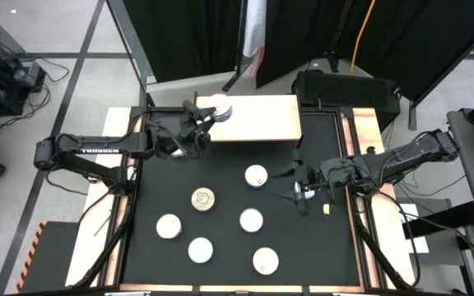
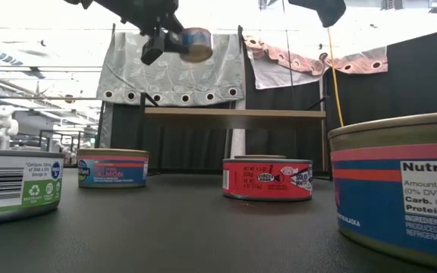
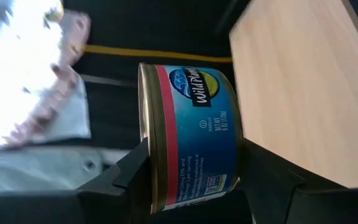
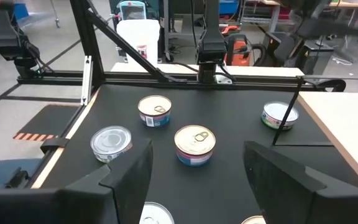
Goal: Stack canned seafood by type on shelf
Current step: Put the blue pink tuna can on the shelf
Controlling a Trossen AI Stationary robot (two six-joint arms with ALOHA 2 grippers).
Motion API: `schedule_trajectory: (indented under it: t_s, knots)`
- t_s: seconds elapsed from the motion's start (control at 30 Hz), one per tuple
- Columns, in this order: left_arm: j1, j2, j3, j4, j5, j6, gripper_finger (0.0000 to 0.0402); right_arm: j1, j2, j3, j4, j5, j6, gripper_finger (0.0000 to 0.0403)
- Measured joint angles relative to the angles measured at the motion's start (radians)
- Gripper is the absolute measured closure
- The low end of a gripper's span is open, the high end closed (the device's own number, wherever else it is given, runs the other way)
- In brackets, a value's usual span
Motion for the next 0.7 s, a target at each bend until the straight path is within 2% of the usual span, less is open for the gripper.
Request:
schedule_trajectory:
  t_s: [0.17, 0.37, 0.53, 0.7]
  knots:
    - [-0.005, 0.000, 0.000, -0.080, -0.027, -0.107, 0.0204, -0.002, 0.000, 0.000, -0.008, 0.000, -0.006, 0.0161]
    - [0.022, 0.000, 0.000, -0.091, 0.002, -0.076, 0.0204, -0.002, 0.000, 0.000, -0.006, 0.004, -0.006, 0.0161]
    - [0.024, 0.000, 0.000, -0.223, 0.054, -0.083, 0.0204, -0.002, 0.000, 0.000, -0.005, 0.047, 0.010, 0.0161]
    - [0.027, 0.031, 0.000, -0.240, 0.081, -0.081, 0.0204, -0.002, 0.000, 0.000, -0.005, 0.047, 0.010, 0.0161]
